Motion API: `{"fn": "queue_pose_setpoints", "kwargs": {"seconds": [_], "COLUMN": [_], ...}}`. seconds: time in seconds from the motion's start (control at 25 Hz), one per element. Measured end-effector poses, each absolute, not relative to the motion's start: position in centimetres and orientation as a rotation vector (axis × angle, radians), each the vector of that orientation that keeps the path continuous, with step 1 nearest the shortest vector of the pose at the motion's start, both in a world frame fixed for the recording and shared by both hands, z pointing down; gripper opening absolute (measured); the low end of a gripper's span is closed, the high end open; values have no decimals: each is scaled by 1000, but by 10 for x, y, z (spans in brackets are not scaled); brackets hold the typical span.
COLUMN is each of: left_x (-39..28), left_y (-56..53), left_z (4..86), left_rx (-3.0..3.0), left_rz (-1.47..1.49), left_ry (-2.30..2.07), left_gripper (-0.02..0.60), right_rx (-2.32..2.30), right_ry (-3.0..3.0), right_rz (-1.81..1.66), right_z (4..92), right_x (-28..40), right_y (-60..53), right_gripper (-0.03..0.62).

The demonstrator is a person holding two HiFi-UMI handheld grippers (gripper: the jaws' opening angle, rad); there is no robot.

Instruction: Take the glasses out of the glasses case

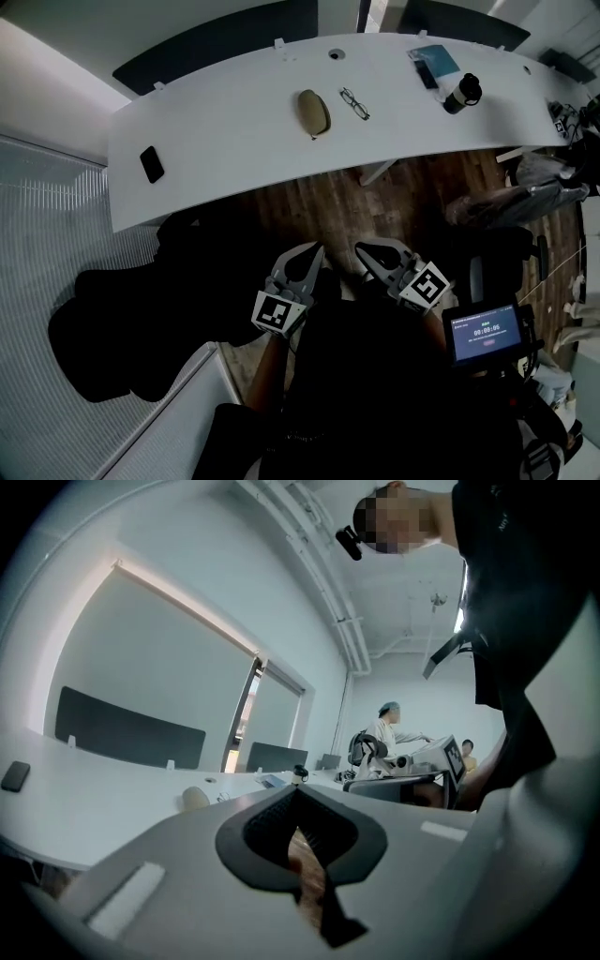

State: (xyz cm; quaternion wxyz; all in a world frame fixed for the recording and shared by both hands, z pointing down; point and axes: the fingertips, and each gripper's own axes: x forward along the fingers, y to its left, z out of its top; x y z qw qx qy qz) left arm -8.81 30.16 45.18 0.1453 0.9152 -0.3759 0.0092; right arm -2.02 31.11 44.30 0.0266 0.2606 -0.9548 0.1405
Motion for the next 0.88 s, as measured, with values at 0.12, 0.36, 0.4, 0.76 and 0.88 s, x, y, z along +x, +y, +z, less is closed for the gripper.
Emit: {"fn": "queue_pose_setpoints", "kwargs": {"seconds": [0.12,0.36,0.4,0.76,0.88], "left_x": [-112,-132,-124,-96,-92], "left_y": [298,283,276,253,259], "left_z": [447,448,445,464,457], "left_rx": [2629,2624,2613,2627,2637], "left_rz": [6,24,30,29,25], "left_ry": [-1141,-1211,-1218,-1167,-1132], "left_gripper": [6,6,6,6,6], "right_rx": [791,729,717,772,784], "right_ry": [-2935,-2948,-2947,-2935,-2938], "right_rz": [411,459,470,461,436], "right_z": [447,448,444,460,457], "right_x": [-36,-56,-50,-21,-21], "right_y": [314,297,288,265,267], "right_gripper": [8,8,8,8,8]}}
